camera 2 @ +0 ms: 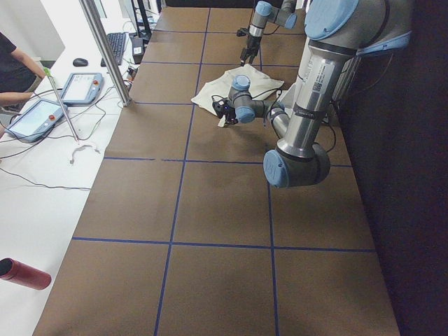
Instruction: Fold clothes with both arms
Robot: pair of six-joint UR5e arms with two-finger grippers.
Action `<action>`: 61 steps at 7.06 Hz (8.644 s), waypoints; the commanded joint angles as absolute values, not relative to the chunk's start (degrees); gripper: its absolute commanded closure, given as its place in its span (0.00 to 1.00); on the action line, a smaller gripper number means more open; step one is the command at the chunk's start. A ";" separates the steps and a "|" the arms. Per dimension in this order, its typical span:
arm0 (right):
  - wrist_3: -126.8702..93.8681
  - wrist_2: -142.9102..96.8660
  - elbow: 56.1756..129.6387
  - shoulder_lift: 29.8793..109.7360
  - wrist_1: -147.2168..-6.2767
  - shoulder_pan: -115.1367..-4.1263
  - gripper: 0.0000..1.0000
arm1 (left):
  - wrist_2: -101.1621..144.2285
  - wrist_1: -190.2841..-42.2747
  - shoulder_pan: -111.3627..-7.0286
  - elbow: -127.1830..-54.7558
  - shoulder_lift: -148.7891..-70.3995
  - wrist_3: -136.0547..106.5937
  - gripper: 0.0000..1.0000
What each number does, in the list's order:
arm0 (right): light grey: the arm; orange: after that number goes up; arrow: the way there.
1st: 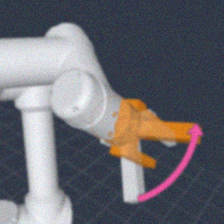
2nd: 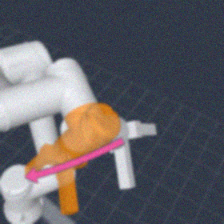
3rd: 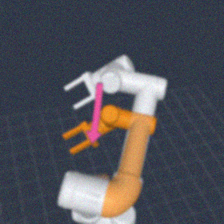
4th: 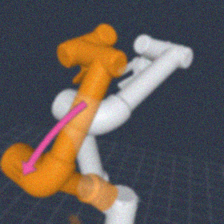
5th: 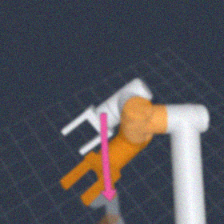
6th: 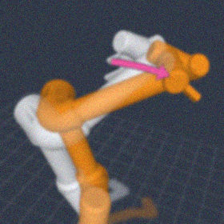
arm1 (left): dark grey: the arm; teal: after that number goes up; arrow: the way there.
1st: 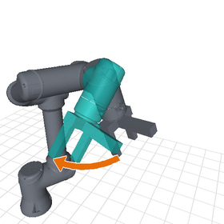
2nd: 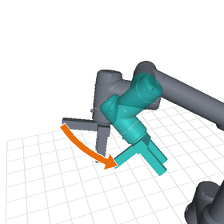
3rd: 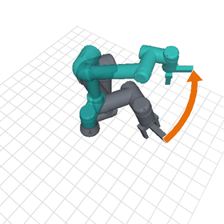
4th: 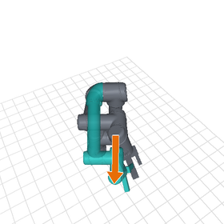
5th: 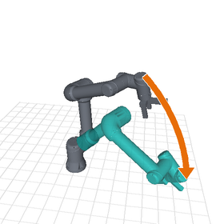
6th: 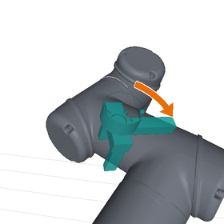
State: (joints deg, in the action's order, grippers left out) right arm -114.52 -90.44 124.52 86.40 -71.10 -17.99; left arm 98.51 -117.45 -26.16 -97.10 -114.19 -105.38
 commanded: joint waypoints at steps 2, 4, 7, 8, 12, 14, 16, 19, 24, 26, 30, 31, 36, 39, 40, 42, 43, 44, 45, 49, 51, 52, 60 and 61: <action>-114.52 -90.44 124.45 86.13 -71.10 -17.93 0.00 | 98.17 -118.47 -34.67 -93.02 -117.66 -93.98 1.00; -114.78 -90.35 124.45 86.05 -70.93 -17.93 0.00 | 98.17 -129.99 -41.37 -69.56 -133.26 -91.77 1.00; -115.31 -83.00 122.71 82.89 -70.84 -15.32 0.00 | 96.50 -137.11 -44.91 -59.89 -139.76 -87.54 0.40; -115.57 -82.36 119.65 78.27 -71.19 -14.34 0.00 | 97.20 -137.02 -44.56 -71.95 -132.35 -87.80 0.39; -118.21 -80.86 111.28 73.49 -71.45 -11.60 0.00 | 102.22 -137.02 -44.12 -82.09 -123.93 -87.89 0.38; -118.21 -79.28 109.00 72.43 -71.11 -11.69 0.03 | 102.22 -137.02 -44.03 -82.18 -123.84 -87.98 0.38; -117.95 -79.36 105.93 70.58 -71.11 -12.74 0.13 | 102.22 -137.11 -44.03 -82.18 -123.84 -87.98 0.38; -117.77 -79.54 105.38 69.96 -71.54 -12.83 0.33 | 102.22 -137.11 -44.03 -82.27 -123.84 -87.98 0.38; -118.12 -79.72 106.08 69.88 -71.46 -11.78 1.00 | 102.22 -137.02 -43.95 -83.92 -123.14 -88.07 0.38; -117.77 -79.98 109.58 70.40 -71.46 -12.65 1.00 | 101.96 -135.27 -40.20 -91.17 -118.60 -95.07 0.38; -117.60 -80.76 109.95 71.80 -70.76 -12.74 1.00 | 87.93 -115.68 -20.25 -110.39 -108.66 -105.45 0.39; -117.34 -83.73 110.30 72.68 -70.66 -13.18 1.00 | 86.67 -115.66 -17.69 -110.04 -107.76 -106.95 0.39; -117.33 -84.11 110.30 72.69 -70.66 -13.53 1.00 | 84.99 -115.31 -13.72 -107.93 -108.11 -108.10 0.41; -117.42 -84.11 110.39 72.60 -70.66 -13.54 1.00 | 84.90 -115.31 -13.62 -107.14 -107.75 -108.02 0.44; -117.42 -84.11 110.39 72.60 -70.66 -13.54 1.00 | 84.90 -115.23 -13.62 -106.88 -107.75 -108.10 0.53; -117.42 -84.11 110.39 72.60 -70.66 -13.54 1.00 | 84.99 -115.22 -13.54 -106.70 -108.02 -108.37 1.00; -117.42 -84.11 110.39 72.60 -70.66 -13.62 1.00 | 84.90 -115.05 -13.62 -107.05 -108.10 -108.37 1.00; -117.42 -84.11 110.39 72.51 -70.66 -13.62 1.00 | 84.90 -114.96 -13.62 -107.40 -108.11 -108.37 1.00; -117.42 -84.20 111.35 72.68 -70.66 -13.54 1.00 | 84.90 -114.96 -13.71 -108.19 -107.84 -108.37 1.00; -118.12 -82.97 129.59 83.58 -71.01 -9.14 1.00 | 88.13 -95.92 -12.66 -127.76 -108.45 -110.39 1.00; -117.25 -83.67 129.38 81.14 -71.28 -14.21 1.00 | 90.43 -95.97 -16.31 -126.32 -110.47 -108.38 1.00; -115.94 -83.85 126.16 78.51 -71.45 -16.94 1.00 | 90.53 -95.89 -19.57 -122.82 -113.52 -105.67 1.00; -105.64 -96.06 100.90 62.49 -70.84 -33.31 1.00 | 90.44 -112.68 -32.08 -91.59 -124.89 -97.03 1.00; -105.64 -97.11 100.90 62.40 -70.84 -33.31 1.00 | 90.44 -112.68 -31.91 -91.67 -124.81 -97.03 1.00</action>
